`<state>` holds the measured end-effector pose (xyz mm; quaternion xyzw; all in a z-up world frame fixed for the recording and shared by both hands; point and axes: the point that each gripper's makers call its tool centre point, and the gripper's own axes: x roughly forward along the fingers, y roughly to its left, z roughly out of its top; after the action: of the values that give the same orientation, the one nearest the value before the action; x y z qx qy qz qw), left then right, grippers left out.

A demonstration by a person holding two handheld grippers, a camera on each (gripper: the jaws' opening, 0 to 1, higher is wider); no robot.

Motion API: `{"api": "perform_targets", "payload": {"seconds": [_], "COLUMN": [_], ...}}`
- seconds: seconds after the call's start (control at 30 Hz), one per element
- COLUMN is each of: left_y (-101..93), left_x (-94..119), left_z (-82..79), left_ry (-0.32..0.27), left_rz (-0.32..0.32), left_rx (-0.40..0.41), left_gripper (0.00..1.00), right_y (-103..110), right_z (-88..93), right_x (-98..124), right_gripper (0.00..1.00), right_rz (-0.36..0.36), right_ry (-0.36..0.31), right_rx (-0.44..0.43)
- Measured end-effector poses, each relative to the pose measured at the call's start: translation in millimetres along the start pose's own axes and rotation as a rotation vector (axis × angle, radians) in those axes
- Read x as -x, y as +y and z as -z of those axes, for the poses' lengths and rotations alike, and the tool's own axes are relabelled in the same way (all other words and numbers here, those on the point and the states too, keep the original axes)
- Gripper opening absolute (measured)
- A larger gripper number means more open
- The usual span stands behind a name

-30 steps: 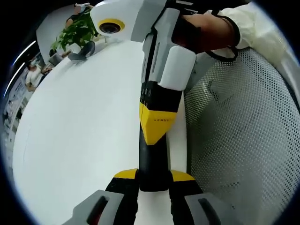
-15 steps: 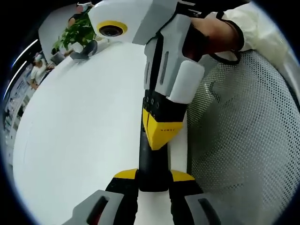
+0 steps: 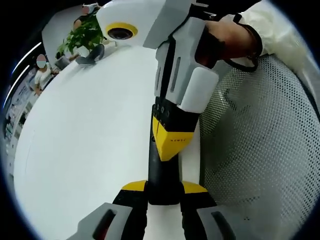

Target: Press the specified remote control buttons in sequence, fully releasing each button before pressing the next.

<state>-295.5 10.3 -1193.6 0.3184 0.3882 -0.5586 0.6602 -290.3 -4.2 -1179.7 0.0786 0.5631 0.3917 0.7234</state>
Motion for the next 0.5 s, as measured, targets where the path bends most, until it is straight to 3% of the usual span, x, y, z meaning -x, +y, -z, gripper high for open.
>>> {"api": "perform_targets", "payload": {"seconds": [0.2, 0.37, 0.5], "left_y": [0.1, 0.1, -0.2], "left_x": [0.2, 0.1, 0.0], "left_z": [0.0, 0.1, -0.1], "left_ry": [-0.015, -0.002, 0.012], "left_rz": [-0.001, 0.009, 0.012], "left_rx": [0.003, -0.017, -0.012], "left_gripper": [0.22, 0.22, 0.22], "right_y": [1.0, 8.3, -1.1], "right_z": [-0.8, -15.7, -25.4], "right_x": [1.5, 13.3, 24.0], "right_gripper": [0.00, 0.00, 0.00], "right_rz": [-0.007, -0.026, 0.030], "right_ry": [-0.005, -0.105, -0.165], "right_rx": [-0.003, 0.038, 0.090]}}
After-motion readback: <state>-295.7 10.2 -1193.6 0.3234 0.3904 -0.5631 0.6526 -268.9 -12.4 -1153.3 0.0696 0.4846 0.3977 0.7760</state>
